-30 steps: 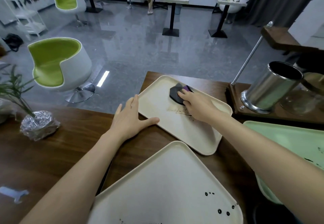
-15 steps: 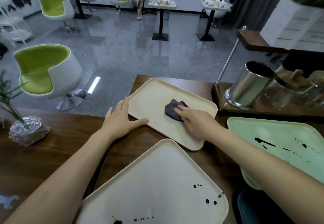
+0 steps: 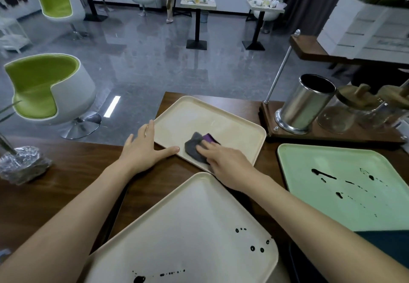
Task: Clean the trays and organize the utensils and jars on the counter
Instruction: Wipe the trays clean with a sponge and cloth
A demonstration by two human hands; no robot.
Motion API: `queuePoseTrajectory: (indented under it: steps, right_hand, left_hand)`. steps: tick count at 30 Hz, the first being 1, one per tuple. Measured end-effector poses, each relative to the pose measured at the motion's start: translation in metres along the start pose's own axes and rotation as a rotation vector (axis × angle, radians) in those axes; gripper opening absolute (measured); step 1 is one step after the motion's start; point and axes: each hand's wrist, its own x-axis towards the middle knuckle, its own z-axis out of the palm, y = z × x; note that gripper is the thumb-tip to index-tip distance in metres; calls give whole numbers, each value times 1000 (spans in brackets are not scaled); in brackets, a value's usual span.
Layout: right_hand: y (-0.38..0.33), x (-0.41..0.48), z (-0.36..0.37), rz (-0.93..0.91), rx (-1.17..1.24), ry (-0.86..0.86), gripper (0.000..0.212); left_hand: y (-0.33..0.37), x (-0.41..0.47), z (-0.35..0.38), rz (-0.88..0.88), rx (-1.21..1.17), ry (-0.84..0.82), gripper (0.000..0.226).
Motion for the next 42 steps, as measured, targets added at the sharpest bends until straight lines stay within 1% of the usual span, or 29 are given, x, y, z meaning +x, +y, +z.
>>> queuePoseTrajectory:
  steps: [2,3,6,8,12,14,18,22,24,27,29,31,33,35,37,40,42]
  right_hand:
    - [8,-18,-8,-9,-3,-47,46]
    - [16,-23,-13,22,-18,-63,47]
    - [52,-18,-26,220,-118,-41,42]
    - [67,-6,-28,305,-156,-3,39]
    - [58,0,-21,424,-155,22,43]
    - [40,-11,-18,410,-146,29,42]
    - [-4,-25,-9,200,-25,29,44]
    - [-9,-24,-7,102,14,-2,44]
    - [-7,-28,-9,77,7,-26,42]
    - [-4,-44,-10,58,-25,-45,41]
    - [-2,-53,-9,55,-85,-41,45]
    - [4,-54,-9,66,-141,-43,45]
    - [17,-42,-9,153,-143,-37,43]
    - [39,-23,-8,290,-162,-10,48]
    - [57,-3,-9,382,-170,42,50]
    - [68,23,0,382,-181,130,52]
    - [53,47,5,338,-147,155,53]
  left_hand:
    - [-1,0,-1,-6,6,-8,138]
    - [-1,1,0,-7,3,-11,138]
    - [0,1,-1,-5,4,-30,136]
    - [0,1,-2,-9,13,-33,134]
    - [-2,1,0,2,22,-19,135]
    - [-2,1,2,8,36,-11,136]
    - [-2,3,3,4,50,-6,136]
    - [-1,4,4,-4,62,4,134]
    - [0,4,5,-15,55,30,127]
    - [2,4,7,-39,42,63,107]
    - [4,6,8,-60,46,81,94]
    - [6,8,8,-78,35,71,89]
    - [5,10,7,-87,27,39,88]
    - [6,10,7,-86,26,21,87]
    - [6,9,7,-98,24,16,85]
    - [9,8,6,-108,24,2,85]
    - [10,7,5,-111,25,-2,85]
